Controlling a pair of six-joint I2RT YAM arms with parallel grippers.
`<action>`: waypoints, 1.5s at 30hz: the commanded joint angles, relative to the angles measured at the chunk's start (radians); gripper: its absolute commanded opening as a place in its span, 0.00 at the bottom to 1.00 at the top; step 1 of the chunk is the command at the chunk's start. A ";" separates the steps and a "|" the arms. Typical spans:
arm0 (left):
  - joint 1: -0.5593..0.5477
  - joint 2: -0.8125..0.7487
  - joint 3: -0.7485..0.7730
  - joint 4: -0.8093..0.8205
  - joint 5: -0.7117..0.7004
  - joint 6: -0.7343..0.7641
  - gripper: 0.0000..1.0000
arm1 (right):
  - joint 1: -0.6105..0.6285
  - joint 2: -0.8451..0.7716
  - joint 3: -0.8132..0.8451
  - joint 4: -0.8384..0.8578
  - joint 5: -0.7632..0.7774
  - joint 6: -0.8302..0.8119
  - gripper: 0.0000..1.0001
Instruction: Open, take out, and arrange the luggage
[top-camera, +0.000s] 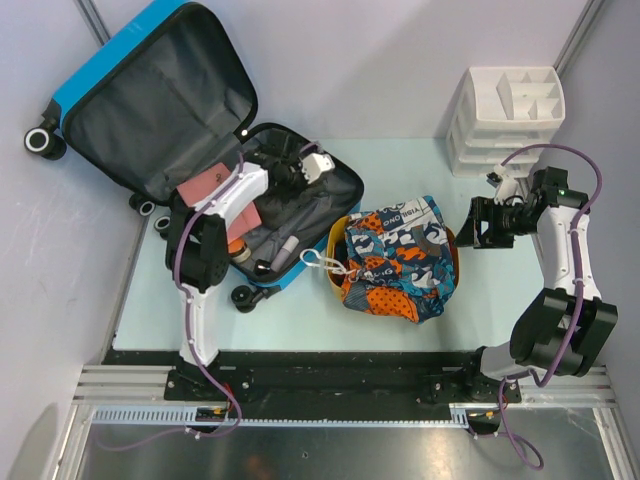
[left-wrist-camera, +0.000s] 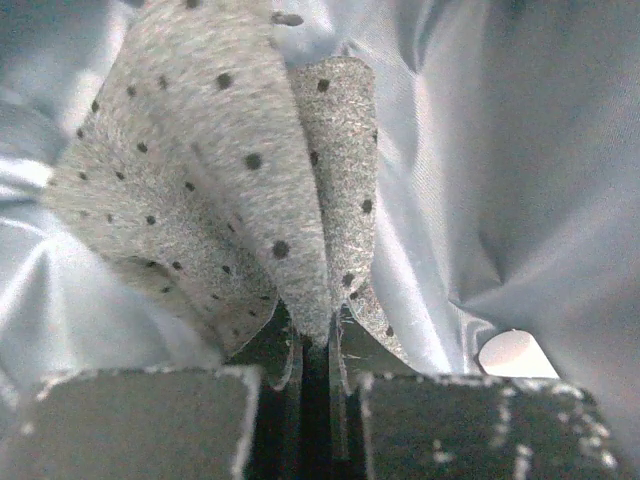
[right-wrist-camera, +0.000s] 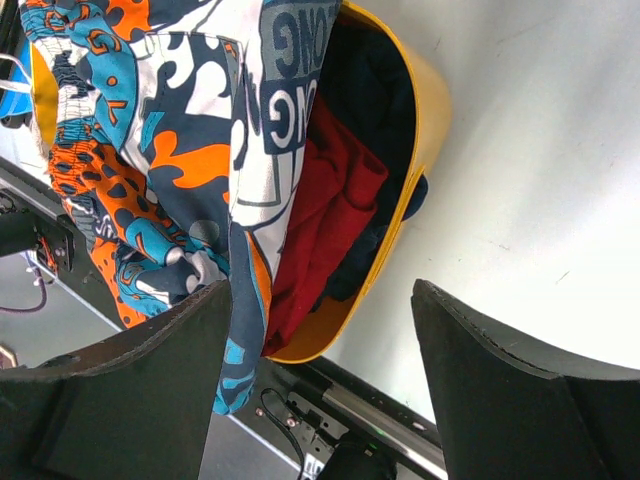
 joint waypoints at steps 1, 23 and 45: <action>-0.011 -0.137 0.114 0.053 0.076 -0.040 0.00 | -0.005 0.004 0.025 0.004 -0.005 0.006 0.77; -0.423 -0.349 0.389 -0.024 0.172 -0.143 0.00 | -0.053 0.004 0.025 0.002 -0.033 0.007 0.77; -0.646 -0.324 -0.342 0.120 0.139 0.053 0.92 | -0.122 -0.018 0.019 -0.097 -0.100 -0.082 0.79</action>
